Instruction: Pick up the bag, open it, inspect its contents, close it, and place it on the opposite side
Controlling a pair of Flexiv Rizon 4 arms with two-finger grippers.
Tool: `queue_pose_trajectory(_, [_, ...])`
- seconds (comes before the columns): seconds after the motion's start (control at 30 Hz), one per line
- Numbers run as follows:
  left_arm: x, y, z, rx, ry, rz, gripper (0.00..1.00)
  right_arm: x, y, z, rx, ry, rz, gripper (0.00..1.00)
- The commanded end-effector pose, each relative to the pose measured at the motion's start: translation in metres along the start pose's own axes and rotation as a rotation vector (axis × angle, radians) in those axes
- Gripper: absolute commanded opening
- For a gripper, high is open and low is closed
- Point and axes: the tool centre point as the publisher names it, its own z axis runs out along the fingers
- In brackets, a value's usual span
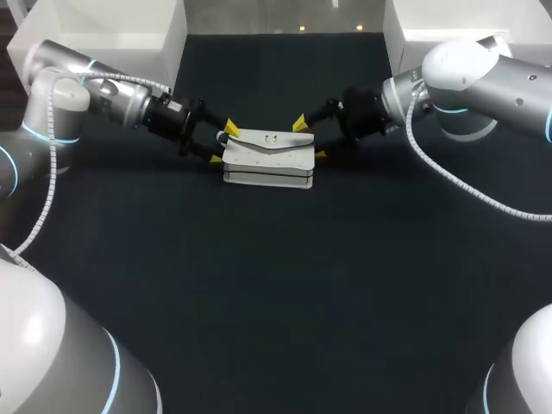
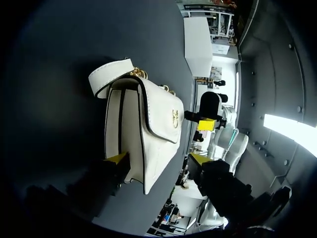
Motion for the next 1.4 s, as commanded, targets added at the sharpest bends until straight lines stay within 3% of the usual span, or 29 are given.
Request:
queue_pose_trajectory(0.03, [-0.002,-0.004,0.004,0.010,0.001,0.005,0.72,-0.006,0.008,0.003,0.079,0.025,0.006,0.88])
queue_pose_trajectory(0.13, [-0.002,-0.008,0.004,0.032,0.012,0.006,0.59,-0.007,0.008,0.004,0.079,0.036,0.010,0.85])
queue_pose_trajectory(0.47, [-0.002,-0.019,0.009,0.069,0.007,0.014,0.58,-0.011,0.011,0.008,0.079,0.049,0.025,0.85])
queue_pose_trajectory(0.6, [-0.005,-0.021,0.009,0.077,-0.002,0.009,0.48,-0.013,0.012,0.009,0.076,0.055,0.035,0.83])
queue_pose_trajectory(0.7, [-0.009,-0.023,0.008,0.088,-0.008,0.001,0.40,-0.015,0.013,0.010,0.074,0.059,0.043,0.74])
queue_pose_trajectory(0.77, [-0.010,-0.024,0.008,0.093,-0.011,-0.003,0.32,-0.016,0.014,0.011,0.072,0.064,0.050,0.60])
queue_pose_trajectory(0.8, [-0.011,-0.024,0.007,0.095,-0.011,-0.005,0.16,-0.016,0.014,0.011,0.071,0.067,0.052,0.44])
queue_pose_trajectory(0.83, [-0.012,-0.024,0.007,0.096,-0.011,-0.006,0.05,-0.016,0.014,0.010,0.068,0.069,0.053,0.37])
queue_pose_trajectory(0.87, [-0.012,-0.024,0.007,0.097,-0.011,-0.007,0.00,-0.015,0.014,0.010,0.066,0.072,0.053,0.11])
queue_pose_trajectory(0.9, [-0.012,-0.024,0.007,0.099,-0.011,-0.007,0.00,-0.015,0.014,0.010,0.063,0.073,0.052,0.00])
queue_pose_trajectory(1.23, [-0.013,-0.021,0.005,0.105,-0.009,0.001,0.00,-0.012,0.010,0.003,0.029,0.085,0.052,0.00])
queue_pose_trajectory(1.27, [-0.013,-0.020,0.004,0.105,-0.009,0.003,0.20,-0.012,0.009,0.003,0.027,0.085,0.052,0.00])
queue_pose_trajectory(1.3, [-0.012,-0.020,0.004,0.106,-0.009,0.005,0.51,-0.011,0.009,0.002,0.023,0.086,0.050,0.00])
queue_pose_trajectory(1.33, [-0.012,-0.020,0.004,0.107,-0.008,0.006,0.75,-0.011,0.008,0.002,0.021,0.085,0.050,0.12])
queue_pose_trajectory(1.37, [-0.011,-0.020,0.003,0.109,-0.007,0.009,0.83,-0.010,0.008,0.001,0.020,0.085,0.049,0.31])
queue_pose_trajectory(1.4, [-0.010,-0.020,0.003,0.112,-0.006,0.012,0.81,-0.010,0.008,0.001,0.018,0.084,0.049,0.39])
